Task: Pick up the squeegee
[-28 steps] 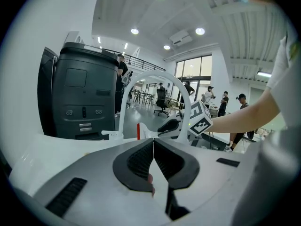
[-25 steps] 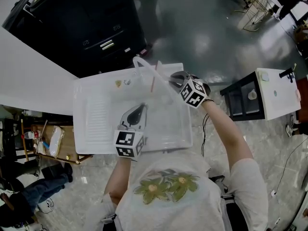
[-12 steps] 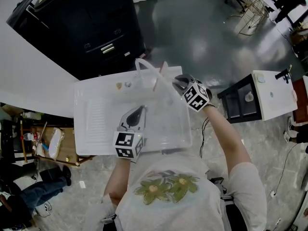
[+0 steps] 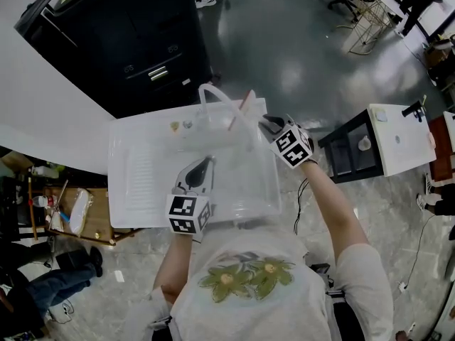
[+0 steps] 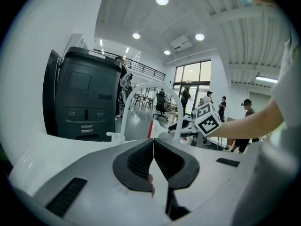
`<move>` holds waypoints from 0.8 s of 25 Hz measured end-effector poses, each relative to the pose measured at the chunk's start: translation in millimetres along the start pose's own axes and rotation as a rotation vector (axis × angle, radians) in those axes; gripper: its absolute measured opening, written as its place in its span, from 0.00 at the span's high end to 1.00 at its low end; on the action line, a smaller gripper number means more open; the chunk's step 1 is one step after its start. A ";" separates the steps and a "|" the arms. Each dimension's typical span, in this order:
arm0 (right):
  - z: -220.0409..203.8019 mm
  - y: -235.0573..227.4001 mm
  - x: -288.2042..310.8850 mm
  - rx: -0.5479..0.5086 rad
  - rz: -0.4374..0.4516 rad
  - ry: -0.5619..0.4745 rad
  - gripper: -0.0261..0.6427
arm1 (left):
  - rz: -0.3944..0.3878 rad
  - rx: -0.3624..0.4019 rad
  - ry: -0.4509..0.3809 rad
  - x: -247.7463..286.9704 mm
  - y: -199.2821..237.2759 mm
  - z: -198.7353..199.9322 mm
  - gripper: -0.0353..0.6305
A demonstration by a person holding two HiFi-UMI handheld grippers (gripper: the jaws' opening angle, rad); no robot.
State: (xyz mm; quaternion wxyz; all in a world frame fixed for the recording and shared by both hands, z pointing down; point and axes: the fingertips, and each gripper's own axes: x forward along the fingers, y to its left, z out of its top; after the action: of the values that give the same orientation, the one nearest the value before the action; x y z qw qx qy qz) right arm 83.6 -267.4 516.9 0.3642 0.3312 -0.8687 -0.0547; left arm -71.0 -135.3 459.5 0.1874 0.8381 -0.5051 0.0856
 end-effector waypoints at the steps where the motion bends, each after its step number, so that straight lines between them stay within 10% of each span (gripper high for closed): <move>1: -0.8 -0.3 -1.8 0.010 -0.009 0.000 0.82 | 0.001 0.000 -0.002 -1.6 -0.4 -0.6 0.93; 20: -10.6 4.6 -44.2 0.188 -0.201 -0.012 0.82 | 0.015 -0.015 -0.025 -44.9 -0.6 -6.0 0.93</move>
State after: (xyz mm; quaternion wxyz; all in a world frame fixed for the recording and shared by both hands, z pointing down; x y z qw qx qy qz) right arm 111.0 -235.2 499.8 0.3192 0.4488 -0.8346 -0.0112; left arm -91.5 -96.1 450.0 0.1866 0.8338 -0.5144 0.0729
